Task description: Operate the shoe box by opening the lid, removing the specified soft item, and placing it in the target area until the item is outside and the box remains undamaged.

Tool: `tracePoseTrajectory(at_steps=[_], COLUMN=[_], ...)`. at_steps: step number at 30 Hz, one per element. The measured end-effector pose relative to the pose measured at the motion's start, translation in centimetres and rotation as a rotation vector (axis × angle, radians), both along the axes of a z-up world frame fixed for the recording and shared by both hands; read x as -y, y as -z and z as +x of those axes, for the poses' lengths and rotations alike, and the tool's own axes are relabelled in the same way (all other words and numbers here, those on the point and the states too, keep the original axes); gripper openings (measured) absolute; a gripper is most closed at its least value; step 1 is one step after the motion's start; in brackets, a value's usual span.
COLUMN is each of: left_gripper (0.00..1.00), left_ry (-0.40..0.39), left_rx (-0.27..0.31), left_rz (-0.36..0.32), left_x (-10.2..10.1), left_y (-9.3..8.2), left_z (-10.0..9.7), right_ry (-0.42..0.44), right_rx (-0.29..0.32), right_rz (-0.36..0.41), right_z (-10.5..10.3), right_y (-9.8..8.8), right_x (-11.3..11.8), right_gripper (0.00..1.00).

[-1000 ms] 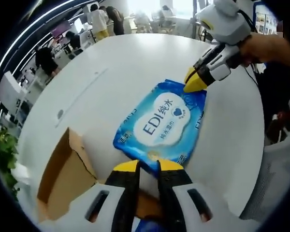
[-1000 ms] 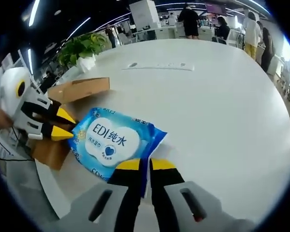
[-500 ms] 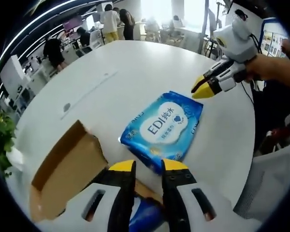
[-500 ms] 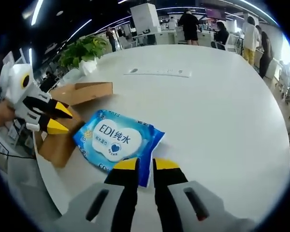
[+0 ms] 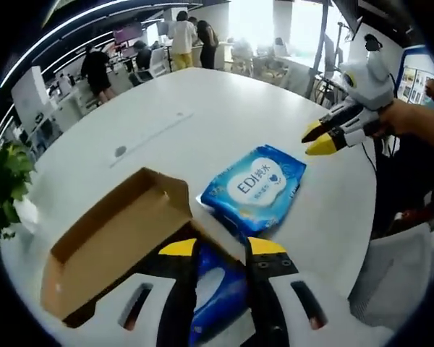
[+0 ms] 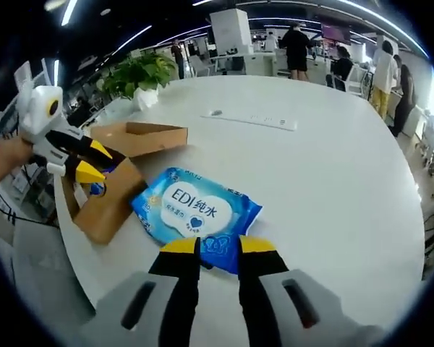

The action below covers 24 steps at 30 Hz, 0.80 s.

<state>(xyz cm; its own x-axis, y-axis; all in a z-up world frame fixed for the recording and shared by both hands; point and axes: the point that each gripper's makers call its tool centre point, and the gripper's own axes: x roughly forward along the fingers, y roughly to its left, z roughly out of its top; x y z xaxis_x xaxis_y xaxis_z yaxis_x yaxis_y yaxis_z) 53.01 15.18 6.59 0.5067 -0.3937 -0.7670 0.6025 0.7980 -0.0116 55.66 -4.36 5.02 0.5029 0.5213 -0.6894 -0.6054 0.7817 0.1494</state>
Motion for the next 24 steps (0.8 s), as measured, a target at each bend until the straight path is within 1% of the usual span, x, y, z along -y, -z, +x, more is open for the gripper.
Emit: tracePoseTrajectory(at_steps=[3,11,13,19,24], left_gripper=[0.27,0.33,0.34,0.36,0.37], left_ry=[-0.019,-0.076,-0.09,-0.129,-0.159], left_rx=[-0.003,0.023,0.026,0.045,0.054], left_rz=[-0.008,-0.021,-0.027,-0.028,-0.02], left_x=[-1.1,-4.3,-4.9,-7.2,-9.1], left_y=[-0.2,-1.2,-1.4,-2.1,-2.3], left_z=[-0.4,-1.6,-1.9,-2.8,-3.5], right_ry=[-0.025,-0.101,-0.12,-0.206,-0.257], right_rx=[0.017,0.057,0.066,0.103,0.126], right_rz=[-0.002,-0.014,-0.018,-0.027,-0.03], right_z=[-0.4,-1.1,-1.3,-1.9,-2.0], right_y=[-0.8,-2.7,-3.0,-4.2,-5.1], right_x=[-0.5,-2.2,-2.6,-4.7,-6.4], right_gripper=[0.21,0.27,0.28,0.3,0.31])
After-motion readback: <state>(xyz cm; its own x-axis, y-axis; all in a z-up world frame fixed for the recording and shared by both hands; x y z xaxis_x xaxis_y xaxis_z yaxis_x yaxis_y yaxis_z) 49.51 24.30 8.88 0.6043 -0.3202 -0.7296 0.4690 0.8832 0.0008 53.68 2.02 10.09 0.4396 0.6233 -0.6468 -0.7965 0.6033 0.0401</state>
